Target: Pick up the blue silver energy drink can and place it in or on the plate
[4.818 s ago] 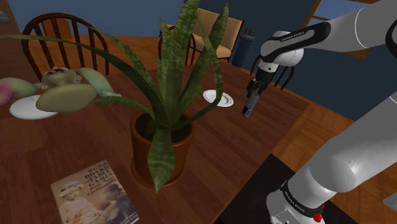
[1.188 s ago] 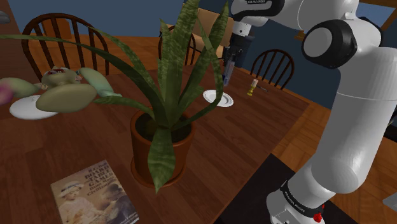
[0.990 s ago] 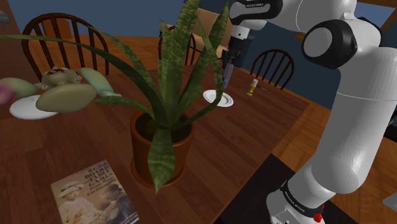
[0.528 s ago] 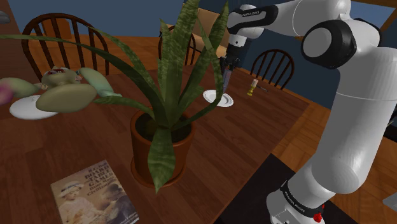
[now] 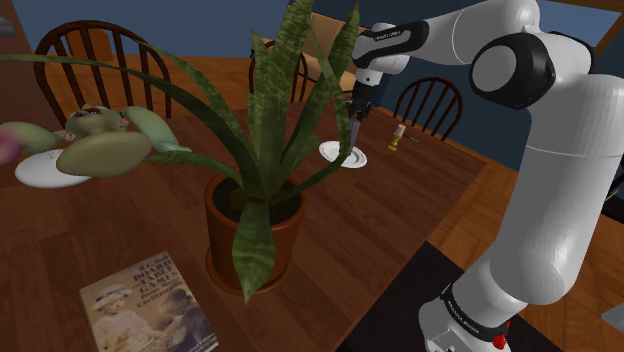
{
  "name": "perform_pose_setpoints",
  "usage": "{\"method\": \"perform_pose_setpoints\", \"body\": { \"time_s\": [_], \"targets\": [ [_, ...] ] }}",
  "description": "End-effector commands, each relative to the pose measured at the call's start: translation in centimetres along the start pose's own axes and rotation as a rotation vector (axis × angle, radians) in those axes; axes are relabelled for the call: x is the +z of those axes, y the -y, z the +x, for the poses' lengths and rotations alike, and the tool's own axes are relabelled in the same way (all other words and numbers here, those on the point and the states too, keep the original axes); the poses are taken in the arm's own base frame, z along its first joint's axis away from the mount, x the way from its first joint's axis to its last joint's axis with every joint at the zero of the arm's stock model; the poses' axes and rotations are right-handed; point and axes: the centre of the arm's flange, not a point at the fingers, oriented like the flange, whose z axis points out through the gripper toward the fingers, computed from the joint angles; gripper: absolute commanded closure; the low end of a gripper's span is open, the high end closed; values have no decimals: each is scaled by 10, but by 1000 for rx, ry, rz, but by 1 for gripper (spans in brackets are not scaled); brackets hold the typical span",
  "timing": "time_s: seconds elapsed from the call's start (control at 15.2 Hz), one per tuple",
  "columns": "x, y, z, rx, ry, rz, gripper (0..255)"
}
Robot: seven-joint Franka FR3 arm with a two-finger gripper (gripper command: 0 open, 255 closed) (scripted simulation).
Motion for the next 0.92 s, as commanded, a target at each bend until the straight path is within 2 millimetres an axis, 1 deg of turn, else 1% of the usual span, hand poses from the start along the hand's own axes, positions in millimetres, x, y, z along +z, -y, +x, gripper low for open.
{"method": "perform_pose_setpoints", "body": {
  "time_s": [0.0,0.4,0.46,0.79,0.86],
  "targets": [
    [2,-1,0,0,-1,0,255],
    [2,-1,0,0,-1,0,255],
    [2,0,0,0,-1,0,0],
    [2,0,0,0,-1,0,0],
    [-11,-1,0,0,-1,0,0]
  ]
}}
